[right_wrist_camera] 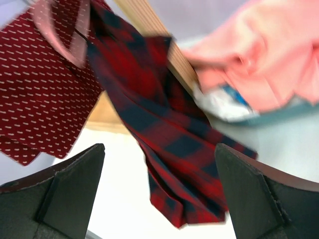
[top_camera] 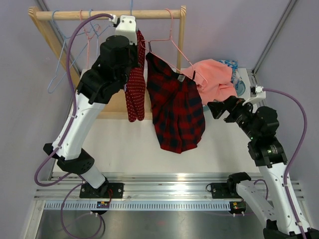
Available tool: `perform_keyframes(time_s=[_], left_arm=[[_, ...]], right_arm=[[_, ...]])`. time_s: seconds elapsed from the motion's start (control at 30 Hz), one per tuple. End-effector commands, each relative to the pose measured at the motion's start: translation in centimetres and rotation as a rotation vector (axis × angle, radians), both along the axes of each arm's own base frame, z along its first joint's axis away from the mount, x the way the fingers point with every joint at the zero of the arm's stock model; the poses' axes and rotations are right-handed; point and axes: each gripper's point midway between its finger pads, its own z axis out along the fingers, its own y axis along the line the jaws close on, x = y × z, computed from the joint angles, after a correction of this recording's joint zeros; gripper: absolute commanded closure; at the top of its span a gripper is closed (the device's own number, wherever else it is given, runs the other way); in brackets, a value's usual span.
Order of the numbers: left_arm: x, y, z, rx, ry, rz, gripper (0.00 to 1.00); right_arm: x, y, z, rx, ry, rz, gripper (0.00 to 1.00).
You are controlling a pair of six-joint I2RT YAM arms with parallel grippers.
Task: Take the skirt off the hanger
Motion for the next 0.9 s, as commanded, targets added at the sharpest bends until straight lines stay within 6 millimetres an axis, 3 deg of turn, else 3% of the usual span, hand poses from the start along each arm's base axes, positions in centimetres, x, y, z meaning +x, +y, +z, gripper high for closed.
perform_keyframes(time_s=[0.0,0.07,0.1,0.27,0.37,0.4,0.47,0.5,0.53,0.57,0.6,0.63,0.67,0.77,0.8,0.87], left_arm=[[-2.4,3.1,7.8,-0.090,-0.184,0.052,1.00],[-2.8,3.8,8.4,-0.072,-0.199,0.060,1.00],[-3.0,4.0,8.5,-0.075,-0.203,0.065,1.00],[-4.5,5.3,9.3,-0.113,-0.225,0.070,1.00],[-5.2,5.2,9.2,-0.148,-0.215,0.047,1.00],[-5.4,5.1,9.2,-0.162,-0.214,0.038,1.00],[-5.4,4.2,8.5,-0.191,-0.192,0.000,1.00],[-5.4,4.0,8.0,-0.190,-0.176,-0.007,1.00],[-5.3,3.8,7.6,-0.195,-0.166,-0.004,1.00],[-5.4,3.8,7.1,-0.188,-0.152,-0.004,1.00],[-5.4,3.8,6.9,-0.190,-0.147,-0.001,1.00],[-5.6,3.7,6.8,-0.197,-0.144,-0.007,1.00],[-6.0,3.9,6.7,-0.202,-0.143,-0.010,1.00],[-6.7,4.0,6.5,-0.207,-0.135,-0.024,1.00],[-7.1,4.4,6.7,-0.214,-0.137,-0.022,1.00],[-7.5,4.7,6.6,-0.212,-0.133,-0.023,1.00]], right_arm=[[-0.1,0.8,6.2,-0.027,-0.149,0.063,0.01],[-0.1,1.4,7.6,-0.038,-0.166,0.091,0.01],[-0.5,1.5,9.8,-0.036,-0.209,0.097,0.01],[-0.3,3.6,13.8,-0.055,-0.263,0.160,0.01],[-0.8,6.7,16.2,-0.042,-0.298,0.252,0.01],[-1.0,10.1,15.4,-0.048,-0.264,0.346,0.00],[-1.0,13.2,14.5,-0.117,-0.245,0.363,0.01],[-0.6,15.9,14.0,-0.188,-0.251,0.392,0.00],[-3.0,19.4,13.4,-0.217,-0.257,0.466,0.01],[-2.8,20.3,13.9,-0.235,-0.268,0.427,0.00],[-2.6,22.7,12.3,-0.271,-0.245,0.448,0.01],[-3.9,24.6,12.0,-0.268,-0.248,0.486,0.01],[-3.7,26.3,11.5,-0.262,-0.248,0.499,0.01],[-4.6,29.5,11.4,-0.230,-0.253,0.541,0.01],[-4.4,30.9,10.2,-0.248,-0.236,0.553,0.01],[-4.6,32.3,10.4,-0.235,-0.242,0.563,0.01]])
